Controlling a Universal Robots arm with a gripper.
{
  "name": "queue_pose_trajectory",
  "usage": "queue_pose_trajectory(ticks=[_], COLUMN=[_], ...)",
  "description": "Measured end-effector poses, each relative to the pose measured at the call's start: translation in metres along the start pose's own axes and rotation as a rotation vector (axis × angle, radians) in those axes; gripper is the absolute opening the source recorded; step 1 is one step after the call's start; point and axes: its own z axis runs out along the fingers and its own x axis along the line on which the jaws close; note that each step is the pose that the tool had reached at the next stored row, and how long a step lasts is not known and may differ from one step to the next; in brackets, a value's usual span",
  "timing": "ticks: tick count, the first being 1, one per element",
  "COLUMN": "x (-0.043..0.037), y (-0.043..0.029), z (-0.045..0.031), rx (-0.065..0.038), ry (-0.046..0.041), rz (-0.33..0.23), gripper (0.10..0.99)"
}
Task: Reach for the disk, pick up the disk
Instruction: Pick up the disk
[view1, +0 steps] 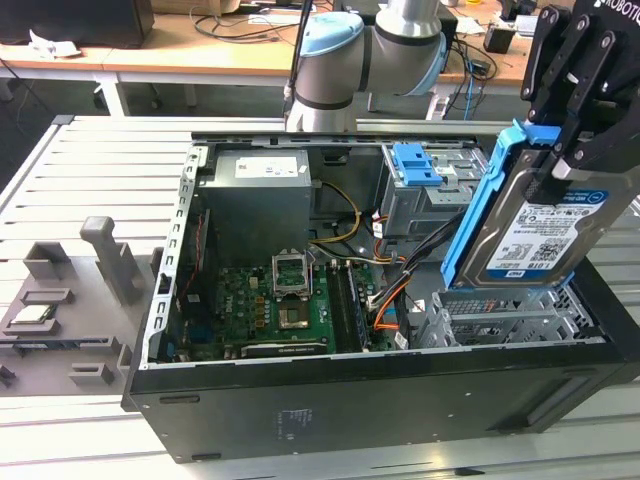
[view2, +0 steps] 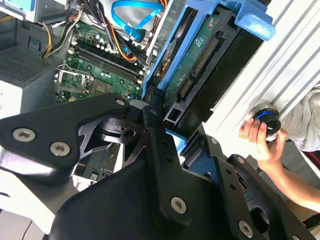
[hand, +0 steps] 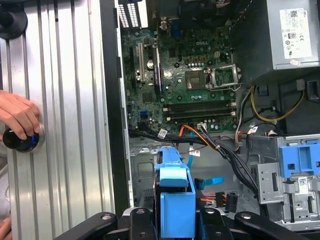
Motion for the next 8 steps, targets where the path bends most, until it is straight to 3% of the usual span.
queue_pose_trajectory(ticks=[8], x=[0.0009], y=[-0.0003], z=[0.0045], rx=[0.0], ry=[0.0], rz=[0.0], gripper=[0.365])
